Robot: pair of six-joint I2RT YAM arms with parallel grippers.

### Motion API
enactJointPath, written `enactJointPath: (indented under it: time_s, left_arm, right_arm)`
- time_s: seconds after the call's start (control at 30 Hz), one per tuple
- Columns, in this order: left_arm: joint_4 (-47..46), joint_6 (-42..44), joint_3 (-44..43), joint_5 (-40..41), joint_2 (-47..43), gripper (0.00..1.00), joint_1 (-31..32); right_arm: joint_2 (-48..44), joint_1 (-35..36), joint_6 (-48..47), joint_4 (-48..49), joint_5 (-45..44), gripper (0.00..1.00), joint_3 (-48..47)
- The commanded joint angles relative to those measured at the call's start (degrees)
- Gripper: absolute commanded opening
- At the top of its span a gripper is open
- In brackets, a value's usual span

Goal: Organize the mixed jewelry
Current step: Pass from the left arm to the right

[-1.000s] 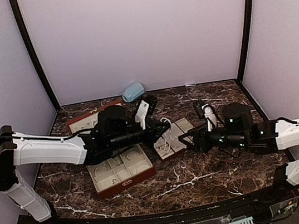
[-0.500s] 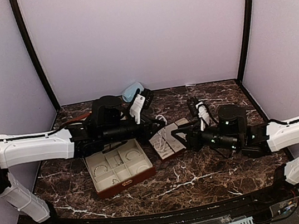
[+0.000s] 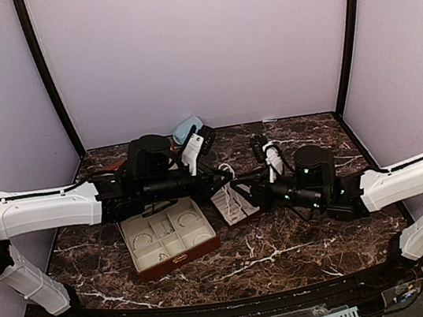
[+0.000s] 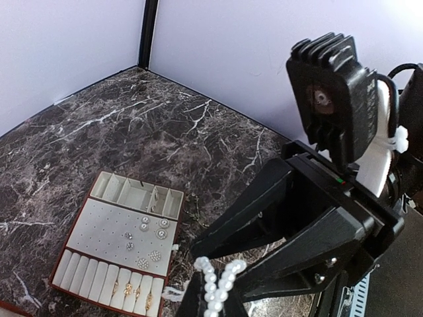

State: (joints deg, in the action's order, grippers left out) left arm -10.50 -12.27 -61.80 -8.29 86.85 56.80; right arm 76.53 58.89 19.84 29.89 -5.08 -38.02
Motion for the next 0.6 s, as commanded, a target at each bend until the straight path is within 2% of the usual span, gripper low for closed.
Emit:
enactJointPath:
  time_s: [0.0, 0.4, 0.57]
  left_arm:
    - [-0.22, -0.62, -0.43, -1.37, -3.13, 0.00, 0.25]
    - [-1.27, -1.70, -0.80, -2.14, -3.01, 0.00, 0.20]
    - [-1.40, -1.78, -0.59, -2.30, -3.06, 0.00, 0.24]
  right_arm:
    - [2.09, 0.25, -1.37, 2.97, -0.10, 0.30, -1.77]
    - [3.93, 0.07, -2.05, 5.53, 0.55, 0.26, -3.30]
    - [3.11, -0.09, -2.41, 5.45, -0.40, 0.15, -2.78]
